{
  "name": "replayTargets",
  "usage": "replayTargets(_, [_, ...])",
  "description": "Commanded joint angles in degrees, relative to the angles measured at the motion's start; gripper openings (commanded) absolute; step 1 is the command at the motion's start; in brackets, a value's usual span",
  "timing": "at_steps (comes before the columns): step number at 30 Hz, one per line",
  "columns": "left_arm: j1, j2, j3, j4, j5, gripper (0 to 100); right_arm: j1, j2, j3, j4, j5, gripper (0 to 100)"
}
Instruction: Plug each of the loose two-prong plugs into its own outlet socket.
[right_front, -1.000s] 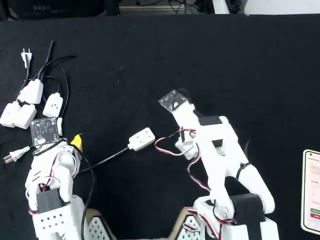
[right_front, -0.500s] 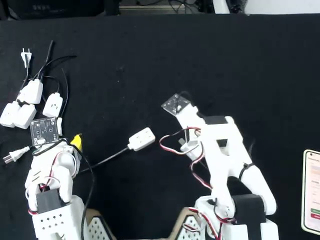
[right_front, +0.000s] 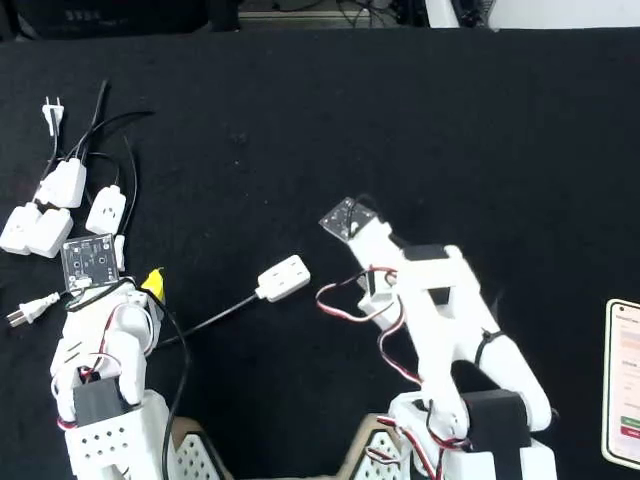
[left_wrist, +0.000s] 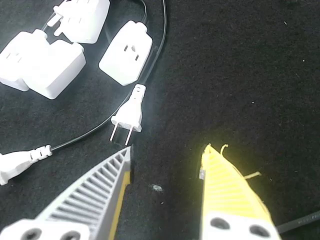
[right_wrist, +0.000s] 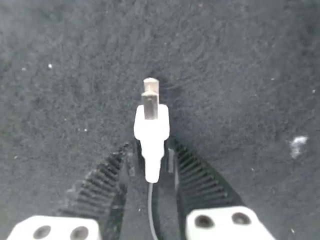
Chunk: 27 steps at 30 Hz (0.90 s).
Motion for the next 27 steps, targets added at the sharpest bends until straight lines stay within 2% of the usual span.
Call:
replayTargets(1, [-0.57,-0.35,-0.66,0.09,-0.44,23,-1.67,-0.13,-0.31,-1.85,-1.93,8.9])
replayTargets(12, [-0.57,-0.35,-0.66,0.09,-0.44,23,-1.93,-0.04,-1.8,-2.29,-2.37,8.7])
replayTargets(16, [-0.57,-0.35,-0.66,0.09,-0.44,23,-1.67,-0.57,-2.51,-2.29,-2.37,0.6])
replayTargets(18, [-0.57,-0.35,-0.66,0.09,-0.44,23,-1.67,-0.57,-3.56,-1.93,-2.46,1.0])
replayTargets(25, [-0.57,-0.35,-0.66,0.09,-0.44,23,-2.02,-0.66,-11.12,7.3,-8.62,1.1])
replayTargets(27, [-0.57,-0.35,-0.66,0.09,-0.44,23,-2.11,-0.22,-11.56,7.03,-9.76,1.1])
